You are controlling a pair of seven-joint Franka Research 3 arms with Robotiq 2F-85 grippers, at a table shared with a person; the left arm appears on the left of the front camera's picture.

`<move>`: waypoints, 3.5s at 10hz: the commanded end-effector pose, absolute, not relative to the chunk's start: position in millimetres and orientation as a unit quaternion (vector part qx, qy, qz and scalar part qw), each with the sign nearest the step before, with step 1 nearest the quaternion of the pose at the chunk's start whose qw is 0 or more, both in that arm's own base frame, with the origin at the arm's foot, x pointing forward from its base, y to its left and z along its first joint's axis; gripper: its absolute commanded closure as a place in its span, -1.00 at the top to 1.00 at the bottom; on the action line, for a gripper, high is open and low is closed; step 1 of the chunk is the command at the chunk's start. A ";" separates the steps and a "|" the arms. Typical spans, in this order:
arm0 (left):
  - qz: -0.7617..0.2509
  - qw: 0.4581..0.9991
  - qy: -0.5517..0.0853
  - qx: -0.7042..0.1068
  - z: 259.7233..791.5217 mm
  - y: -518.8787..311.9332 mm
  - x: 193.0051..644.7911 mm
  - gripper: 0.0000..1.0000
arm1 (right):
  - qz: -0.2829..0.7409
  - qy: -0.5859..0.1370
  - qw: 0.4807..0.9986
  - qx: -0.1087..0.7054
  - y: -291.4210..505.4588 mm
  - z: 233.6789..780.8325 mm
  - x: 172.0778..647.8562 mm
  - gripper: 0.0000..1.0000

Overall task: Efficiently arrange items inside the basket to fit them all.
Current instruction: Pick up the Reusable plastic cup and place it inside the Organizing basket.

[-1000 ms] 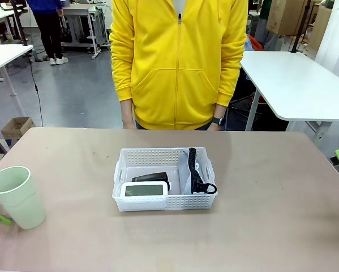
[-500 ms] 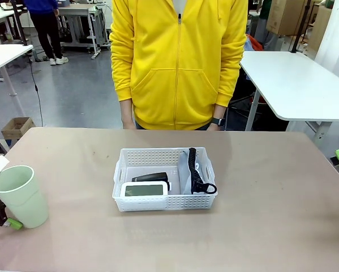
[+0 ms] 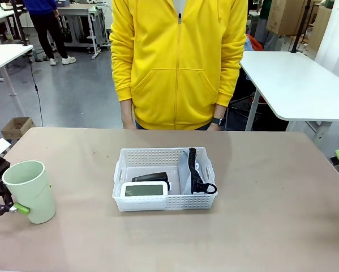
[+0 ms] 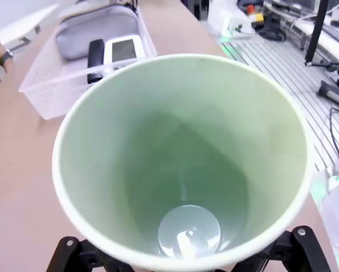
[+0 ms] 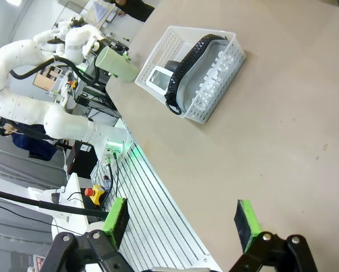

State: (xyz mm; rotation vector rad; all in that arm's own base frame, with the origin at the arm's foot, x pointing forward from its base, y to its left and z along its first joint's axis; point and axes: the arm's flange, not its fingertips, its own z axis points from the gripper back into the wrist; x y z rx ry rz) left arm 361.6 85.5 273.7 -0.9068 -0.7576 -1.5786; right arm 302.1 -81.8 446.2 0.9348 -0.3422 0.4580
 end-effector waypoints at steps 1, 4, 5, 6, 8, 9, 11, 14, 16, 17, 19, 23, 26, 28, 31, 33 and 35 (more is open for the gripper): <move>-0.648 0.537 -0.361 -0.402 245.6 100.5 362.1 0.94 | 0.225 -0.177 0.845 0.452 -80.3 447.2 303.9 1.00; -0.631 0.512 -0.379 -0.442 243.4 101.2 366.2 0.94 | 0.225 -0.177 0.845 0.452 -80.3 447.2 303.9 1.00; -0.634 0.504 -0.377 -0.449 243.1 99.0 366.8 0.94 | 0.225 -0.177 0.845 0.452 -80.3 447.2 303.9 1.00; -0.638 0.496 -0.374 -0.455 242.6 98.7 367.1 0.94 | 0.225 -0.177 0.845 0.452 -80.3 447.2 303.9 1.00; -0.641 0.486 -0.379 -0.457 242.2 98.0 366.0 0.94 | 0.225 -0.177 0.845 0.452 -80.3 447.2 303.9 1.00; -0.646 0.481 -0.372 -0.462 241.3 96.6 365.9 0.94 | 0.225 -0.177 0.845 0.452 -80.3 447.2 303.9 1.00; -0.658 0.464 -0.357 -0.473 240.4 95.9 366.0 -0.16 | 0.225 -0.177 0.845 0.452 -80.3 447.2 303.9 1.00; -0.662 0.467 -0.351 -0.469 240.6 96.0 365.1 -1.00 | 0.225 -0.177 0.845 0.452 -80.3 447.2 303.9 1.00; -0.662 0.475 -0.346 -0.465 246.5 97.4 360.2 -0.39 | 0.225 -0.177 0.845 0.452 -80.3 447.2 303.9 1.00; -0.661 0.488 -0.345 -0.454 260.1 101.5 353.7 -0.38 | 0.225 -0.177 0.845 0.452 -80.3 447.2 303.9 1.00; -0.656 0.526 -0.360 -0.404 312.3 110.3 331.7 -1.00 | 0.225 -0.177 0.845 0.452 -80.3 447.2 303.9 1.00; -0.603 0.580 -0.435 -0.333 401.0 112.8 328.0 -0.35 | 0.225 -0.177 0.845 0.452 -80.3 447.2 303.9 1.00; -0.566 0.583 -0.478 -0.334 452.7 120.4 358.0 -1.00 | 0.225 -0.177 0.845 0.452 -80.3 447.2 303.9 1.00; -0.565 0.560 -0.480 -0.369 460.0 112.9 376.1 -0.35 | 0.225 -0.177 0.845 0.452 -80.3 447.2 303.9 1.00; -0.570 0.574 -0.482 -0.336 462.5 116.4 363.6 -1.00 | 0.225 -0.177 0.845 0.452 -80.3 447.2 303.9 1.00; -0.570 0.574 -0.482 -0.336 462.5 116.4 363.6 -1.00 | 0.225 -0.177 0.845 0.452 -80.3 447.2 303.9 1.00; -0.569 0.576 -0.477 -0.342 462.1 119.2 369.0 0.77 | 0.225 -0.177 0.845 0.452 -80.3 447.2 303.9 1.00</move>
